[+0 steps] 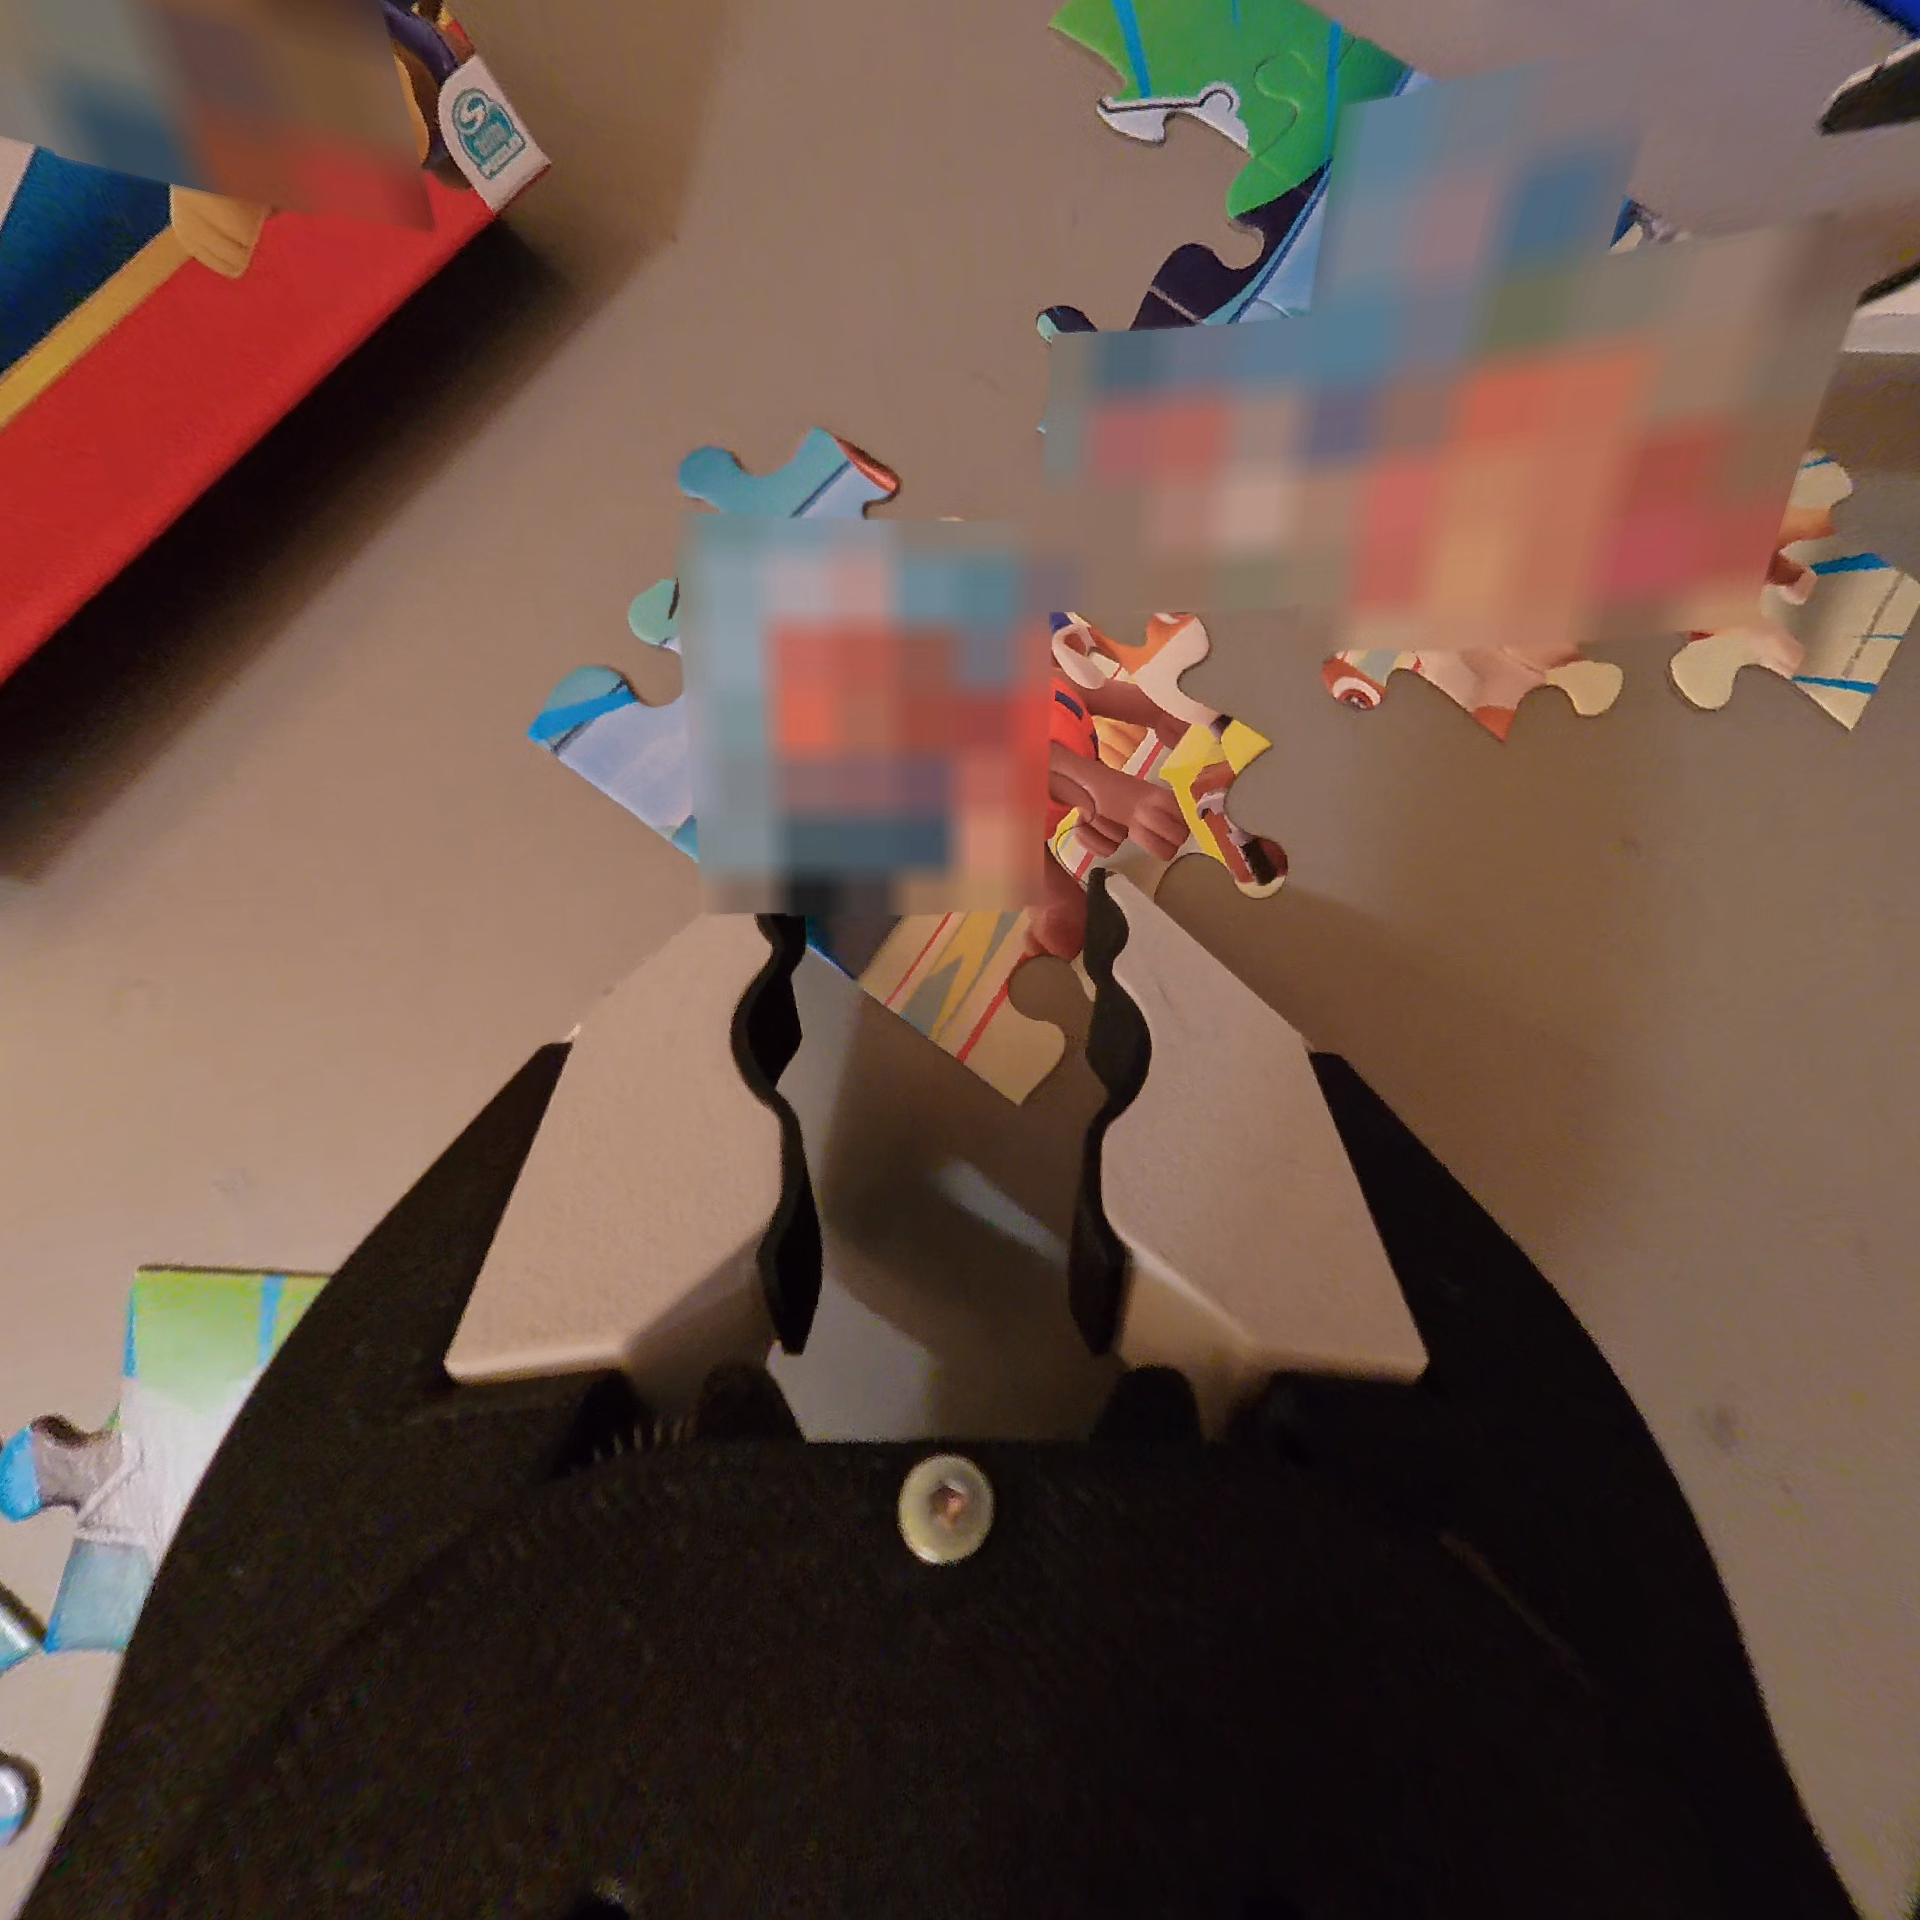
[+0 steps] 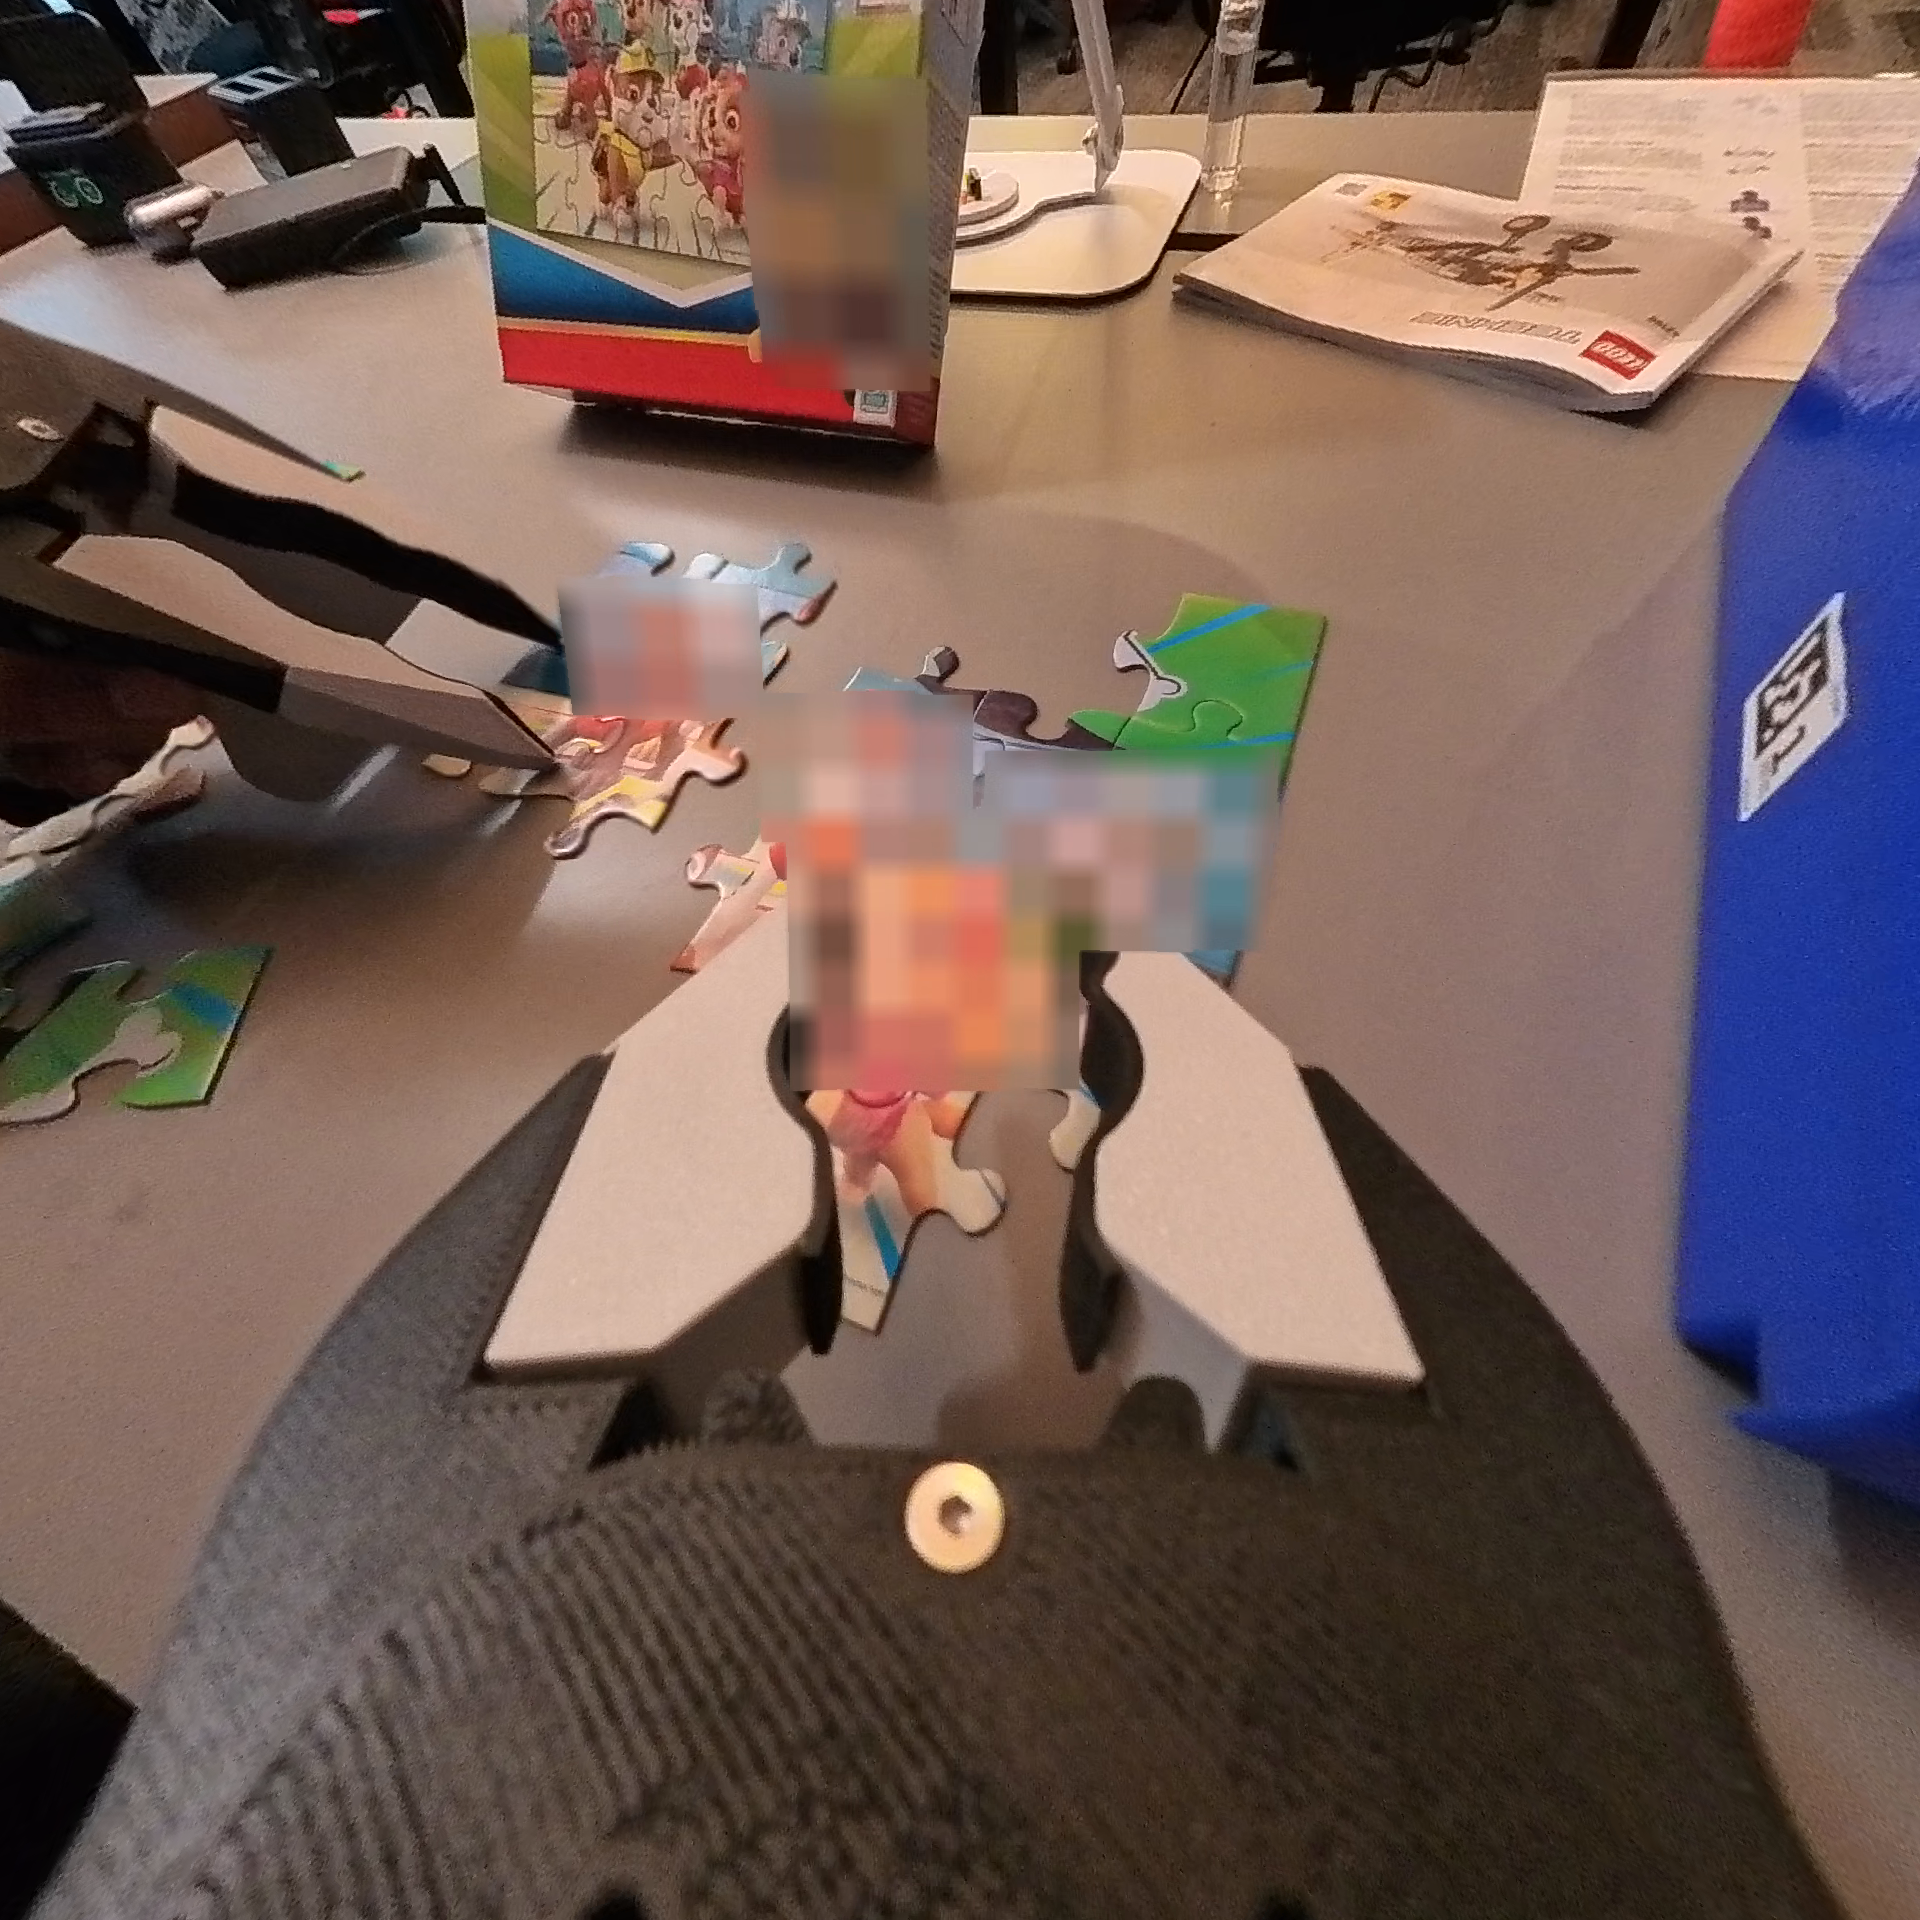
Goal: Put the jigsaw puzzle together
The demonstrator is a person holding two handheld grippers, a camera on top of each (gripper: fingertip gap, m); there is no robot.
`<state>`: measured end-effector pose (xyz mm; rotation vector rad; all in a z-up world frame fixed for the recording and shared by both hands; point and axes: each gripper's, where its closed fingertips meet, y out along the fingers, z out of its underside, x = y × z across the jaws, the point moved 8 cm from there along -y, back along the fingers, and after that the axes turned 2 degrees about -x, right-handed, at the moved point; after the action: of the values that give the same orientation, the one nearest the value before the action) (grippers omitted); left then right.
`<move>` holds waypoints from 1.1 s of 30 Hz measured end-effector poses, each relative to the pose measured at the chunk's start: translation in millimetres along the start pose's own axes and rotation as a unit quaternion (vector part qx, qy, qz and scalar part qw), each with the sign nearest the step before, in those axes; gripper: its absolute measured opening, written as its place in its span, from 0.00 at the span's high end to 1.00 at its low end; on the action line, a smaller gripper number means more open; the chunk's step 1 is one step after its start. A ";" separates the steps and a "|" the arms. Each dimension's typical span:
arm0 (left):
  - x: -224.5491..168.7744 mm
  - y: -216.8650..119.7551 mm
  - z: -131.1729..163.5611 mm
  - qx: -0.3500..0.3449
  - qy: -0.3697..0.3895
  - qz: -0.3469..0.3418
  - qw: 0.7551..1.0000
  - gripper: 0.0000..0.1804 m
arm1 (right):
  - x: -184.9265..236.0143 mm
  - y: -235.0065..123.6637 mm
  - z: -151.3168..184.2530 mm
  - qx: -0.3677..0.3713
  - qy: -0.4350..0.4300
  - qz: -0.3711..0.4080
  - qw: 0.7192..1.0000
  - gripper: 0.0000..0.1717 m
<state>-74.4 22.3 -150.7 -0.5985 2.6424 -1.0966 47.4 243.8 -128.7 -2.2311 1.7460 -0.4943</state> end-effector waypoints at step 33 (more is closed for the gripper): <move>-64.9 -37.5 39.6 0.024 0.000 -0.004 1.000 0.72 | 16.1 -23.8 -5.1 -0.030 -0.011 -0.008 0.999 0.75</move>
<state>8.0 2.6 -148.7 -0.6010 2.6083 -1.1586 69.6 233.9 -112.7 -2.2828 1.7555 -0.4243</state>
